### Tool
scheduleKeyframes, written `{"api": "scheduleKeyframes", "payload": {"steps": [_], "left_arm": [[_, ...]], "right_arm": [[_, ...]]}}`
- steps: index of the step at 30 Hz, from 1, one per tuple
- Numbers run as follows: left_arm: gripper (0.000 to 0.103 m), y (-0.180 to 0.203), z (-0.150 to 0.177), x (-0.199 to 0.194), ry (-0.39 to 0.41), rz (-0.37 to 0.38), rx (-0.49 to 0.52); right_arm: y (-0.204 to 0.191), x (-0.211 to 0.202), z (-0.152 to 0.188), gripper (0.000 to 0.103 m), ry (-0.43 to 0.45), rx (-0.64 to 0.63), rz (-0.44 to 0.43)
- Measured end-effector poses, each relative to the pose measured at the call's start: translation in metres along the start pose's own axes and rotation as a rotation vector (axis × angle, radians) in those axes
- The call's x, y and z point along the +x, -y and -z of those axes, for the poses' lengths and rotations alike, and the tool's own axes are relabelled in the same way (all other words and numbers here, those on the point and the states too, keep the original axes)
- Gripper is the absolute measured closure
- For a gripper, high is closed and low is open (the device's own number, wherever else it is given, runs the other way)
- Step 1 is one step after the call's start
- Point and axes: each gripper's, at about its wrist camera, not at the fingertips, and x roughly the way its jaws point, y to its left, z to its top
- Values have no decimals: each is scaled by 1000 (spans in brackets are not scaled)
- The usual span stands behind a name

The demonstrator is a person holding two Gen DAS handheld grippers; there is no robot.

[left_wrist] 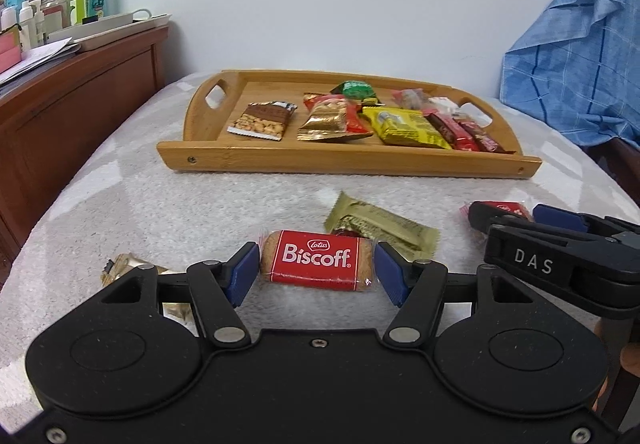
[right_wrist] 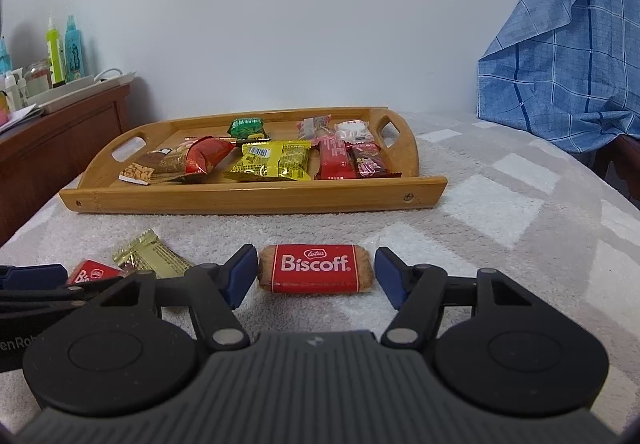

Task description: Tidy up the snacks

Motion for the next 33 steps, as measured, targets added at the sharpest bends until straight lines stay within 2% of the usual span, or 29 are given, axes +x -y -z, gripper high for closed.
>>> {"api": "scheduleKeyframes", "payload": {"steps": [17,25,26,27,33], "left_arm": [[42,15,-7,-14,31,16,29],[41,19,3,-18,9,36,75],[41,19,5,-18,3,40,77],[39,18,6,-19,-1,42,77],[37,12,19,-30,-27,46,73]], "right_arm": [[5,-12,-4,36,33,19,-12],[2,-10,1,32,-25,-48,-25],[1,-10,2,24,-32,-60,-24],[1,-11,3,21,-39,-68,-22],[7,-19,8,17,-82,-59,-37]]}}
